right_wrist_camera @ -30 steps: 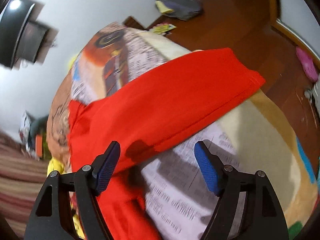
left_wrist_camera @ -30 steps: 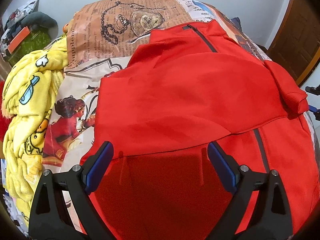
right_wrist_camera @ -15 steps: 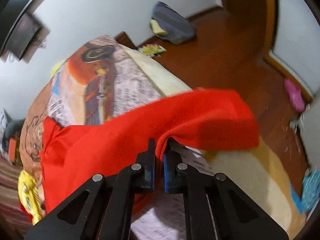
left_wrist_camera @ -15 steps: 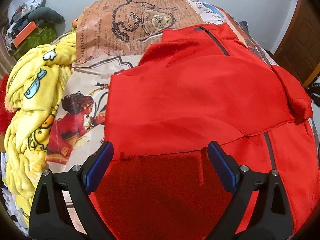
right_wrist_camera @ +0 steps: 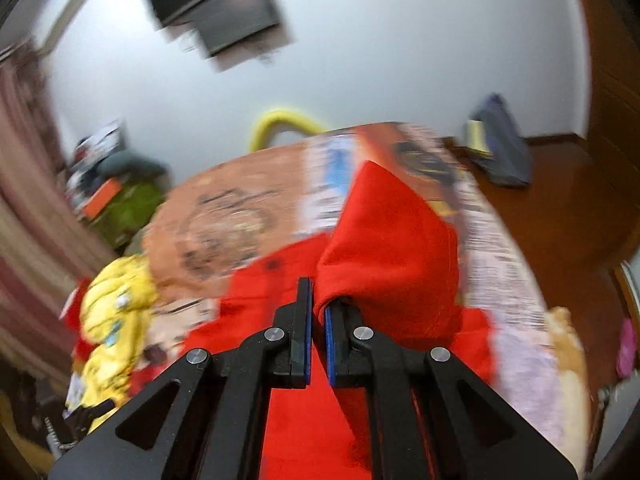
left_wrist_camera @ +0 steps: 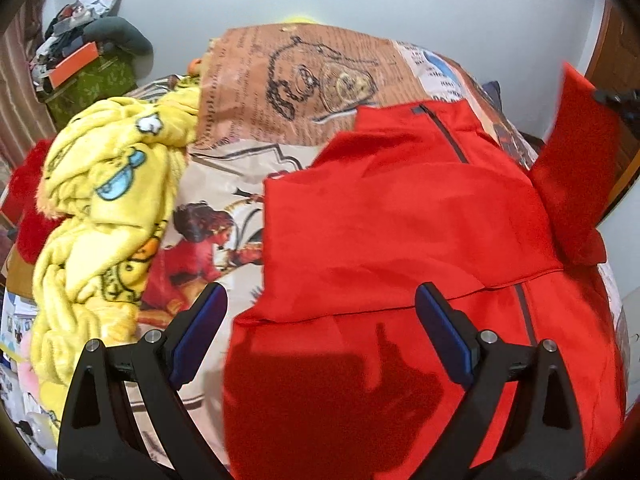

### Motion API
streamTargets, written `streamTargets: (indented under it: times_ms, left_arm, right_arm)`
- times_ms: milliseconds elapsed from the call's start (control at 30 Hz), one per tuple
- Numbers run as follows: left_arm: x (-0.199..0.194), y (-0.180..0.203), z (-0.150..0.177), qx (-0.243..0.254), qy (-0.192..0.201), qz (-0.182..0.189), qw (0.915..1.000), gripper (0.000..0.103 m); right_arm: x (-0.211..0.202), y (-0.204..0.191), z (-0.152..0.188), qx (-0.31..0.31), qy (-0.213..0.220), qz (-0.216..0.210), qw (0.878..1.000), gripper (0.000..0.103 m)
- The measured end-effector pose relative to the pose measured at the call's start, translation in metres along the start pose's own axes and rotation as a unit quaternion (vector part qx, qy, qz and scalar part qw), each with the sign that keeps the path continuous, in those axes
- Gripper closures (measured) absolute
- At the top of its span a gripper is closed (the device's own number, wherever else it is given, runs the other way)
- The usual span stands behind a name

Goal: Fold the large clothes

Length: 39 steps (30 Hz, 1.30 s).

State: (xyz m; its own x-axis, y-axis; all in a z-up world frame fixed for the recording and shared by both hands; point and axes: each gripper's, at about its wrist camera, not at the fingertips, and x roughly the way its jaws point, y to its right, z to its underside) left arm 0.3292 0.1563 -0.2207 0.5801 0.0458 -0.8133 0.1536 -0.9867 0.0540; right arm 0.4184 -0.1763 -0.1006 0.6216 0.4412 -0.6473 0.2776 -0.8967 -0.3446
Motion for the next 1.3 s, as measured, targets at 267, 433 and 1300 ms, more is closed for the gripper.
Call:
streamTargets:
  times_ms: [267,433,1300]
  left_arm:
    - [-0.023,-0.037,0.016,-0.017,0.007,-0.008,0.9998,0.008]
    - [-0.022,-0.061,0.029,-0.036,-0.008,-0.012,0.9992,0.008]
    - [0.008,0.064,-0.021,0.119,0.001,-0.001,0.9929,0.008]
  right_arm:
    - [0.078,-0.093,0.057,-0.041,-0.116,-0.083,0.989,0.098]
    - [0.133,-0.114,0.115,-0.051,-0.21,-0.079,0.973,0.098]
    - [0.032,-0.026,0.088,-0.145,-0.131,0.045,0.98,0.029]
